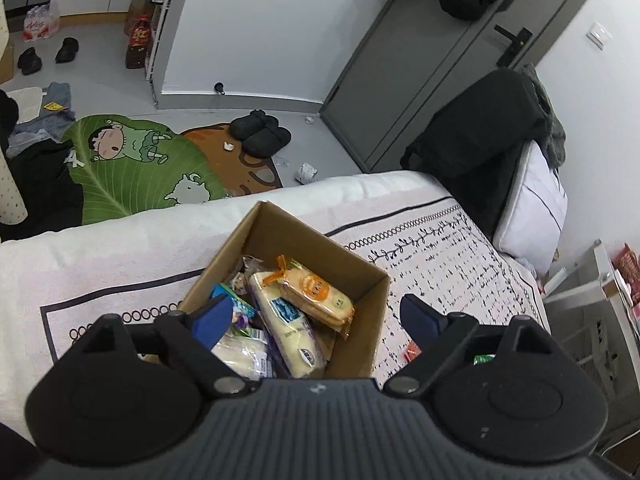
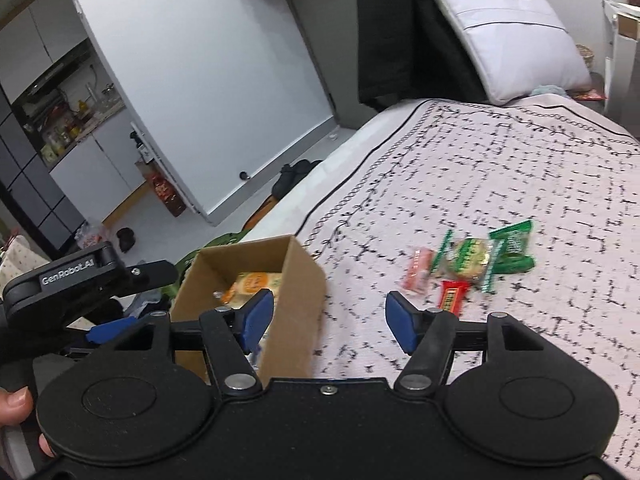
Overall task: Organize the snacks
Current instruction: 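Withdraw both grippers from the box toward the red and green packets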
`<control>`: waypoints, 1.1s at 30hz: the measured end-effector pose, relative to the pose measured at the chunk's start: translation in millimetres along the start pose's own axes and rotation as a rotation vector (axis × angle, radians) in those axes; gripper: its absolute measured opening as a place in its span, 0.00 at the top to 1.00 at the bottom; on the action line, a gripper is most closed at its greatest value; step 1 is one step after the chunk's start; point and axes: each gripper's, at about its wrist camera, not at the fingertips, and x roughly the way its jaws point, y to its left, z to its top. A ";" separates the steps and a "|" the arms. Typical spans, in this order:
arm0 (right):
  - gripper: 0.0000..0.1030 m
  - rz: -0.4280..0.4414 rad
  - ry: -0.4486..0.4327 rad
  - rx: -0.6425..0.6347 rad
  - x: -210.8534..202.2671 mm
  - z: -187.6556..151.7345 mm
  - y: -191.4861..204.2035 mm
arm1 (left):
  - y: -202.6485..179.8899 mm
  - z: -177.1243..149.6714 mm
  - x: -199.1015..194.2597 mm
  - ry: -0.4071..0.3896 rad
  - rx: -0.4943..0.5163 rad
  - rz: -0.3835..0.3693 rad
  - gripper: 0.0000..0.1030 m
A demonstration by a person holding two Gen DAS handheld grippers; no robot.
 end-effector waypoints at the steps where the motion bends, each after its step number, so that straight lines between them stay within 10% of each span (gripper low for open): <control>1: 0.40 -0.004 -0.002 0.003 -0.5 0.4 -3.7 | -1.3 -0.7 0.3 0.001 0.005 -0.001 0.13; 33: 0.27 -0.080 -0.037 0.148 20.4 -25.5 -139.0 | -80.7 -55.7 31.6 0.033 0.231 -0.063 0.07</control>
